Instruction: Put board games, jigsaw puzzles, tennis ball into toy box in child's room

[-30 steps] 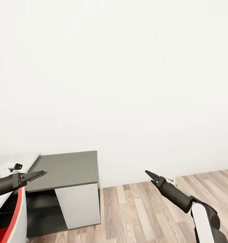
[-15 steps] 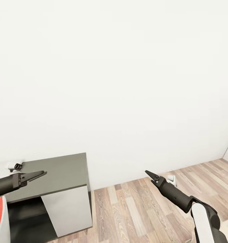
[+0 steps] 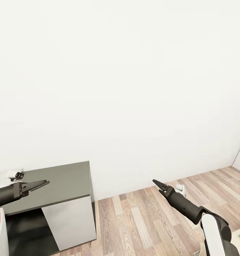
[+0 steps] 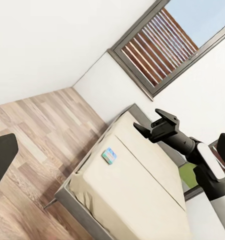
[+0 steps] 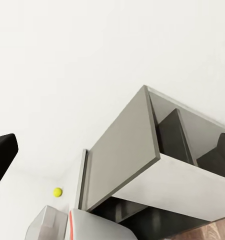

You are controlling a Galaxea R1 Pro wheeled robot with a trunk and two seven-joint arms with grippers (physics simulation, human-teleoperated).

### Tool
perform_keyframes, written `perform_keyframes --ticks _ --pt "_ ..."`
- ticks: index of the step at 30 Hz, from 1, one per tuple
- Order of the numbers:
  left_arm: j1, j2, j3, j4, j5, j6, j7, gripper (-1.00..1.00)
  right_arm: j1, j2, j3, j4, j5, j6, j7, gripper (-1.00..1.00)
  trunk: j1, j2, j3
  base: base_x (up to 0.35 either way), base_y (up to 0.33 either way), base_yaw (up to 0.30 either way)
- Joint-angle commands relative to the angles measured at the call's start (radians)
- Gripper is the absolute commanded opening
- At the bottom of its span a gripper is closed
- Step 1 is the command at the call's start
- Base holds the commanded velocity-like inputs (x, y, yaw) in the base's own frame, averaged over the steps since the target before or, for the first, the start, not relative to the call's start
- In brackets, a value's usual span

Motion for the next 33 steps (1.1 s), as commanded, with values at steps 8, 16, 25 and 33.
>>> perform_keyframes --ticks 8,16,25,33 --pt "0.000 0.000 -0.002 0.000 -0.001 0.011 -0.005 1.00 -0.001 0.001 -0.003 0.000 0.004 0.001 0.006 1.00 0.000 -0.001 0.000 -0.035 0.020 -0.007" --pt "0.000 0.000 -0.002 0.000 -0.001 0.011 -0.005 1.00 -0.001 0.001 -0.004 0.000 0.004 -0.001 0.006 1.00 0.000 -0.001 0.003 -0.114 0.097 -0.176" --pt "0.000 0.000 -0.001 0.000 -0.001 0.011 -0.005 1.00 -0.001 0.001 -0.004 0.000 0.004 -0.002 0.006 1.00 0.000 -0.001 0.008 -0.020 0.018 -0.241" --pt "0.000 0.000 -0.001 0.000 -0.001 0.011 -0.005 1.00 -0.001 0.001 -0.004 0.000 0.005 -0.002 0.007 1.00 0.000 -0.001 0.012 0.001 0.002 -0.257"
